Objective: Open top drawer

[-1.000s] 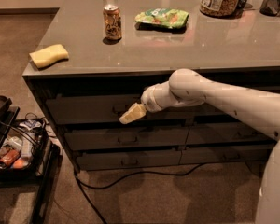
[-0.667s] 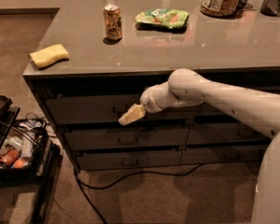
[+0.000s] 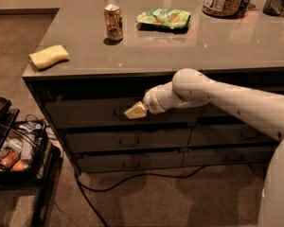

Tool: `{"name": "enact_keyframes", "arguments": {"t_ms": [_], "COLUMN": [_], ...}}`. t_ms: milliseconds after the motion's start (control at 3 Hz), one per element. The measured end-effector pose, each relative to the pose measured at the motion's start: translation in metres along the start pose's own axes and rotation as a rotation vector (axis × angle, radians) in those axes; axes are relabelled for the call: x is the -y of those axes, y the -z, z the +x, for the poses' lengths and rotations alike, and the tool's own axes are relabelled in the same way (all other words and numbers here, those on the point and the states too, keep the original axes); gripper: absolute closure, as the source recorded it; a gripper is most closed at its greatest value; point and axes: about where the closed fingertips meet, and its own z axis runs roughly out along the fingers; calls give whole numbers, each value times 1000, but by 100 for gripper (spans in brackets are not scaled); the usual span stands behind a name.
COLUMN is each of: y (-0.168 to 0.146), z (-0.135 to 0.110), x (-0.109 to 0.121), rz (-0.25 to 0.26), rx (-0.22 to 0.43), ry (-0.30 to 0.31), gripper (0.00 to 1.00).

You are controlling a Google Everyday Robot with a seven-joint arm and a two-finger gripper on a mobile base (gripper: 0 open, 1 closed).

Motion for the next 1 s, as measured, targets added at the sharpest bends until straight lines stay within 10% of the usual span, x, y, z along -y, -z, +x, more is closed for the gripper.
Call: {"name": "enact_keyframes", "arguments": {"t_ms": [1000], "y": [7], "z": [-5], "x": [2], "rz": [0], "rx": [0], "ry": [0], "gripper": [100]}}
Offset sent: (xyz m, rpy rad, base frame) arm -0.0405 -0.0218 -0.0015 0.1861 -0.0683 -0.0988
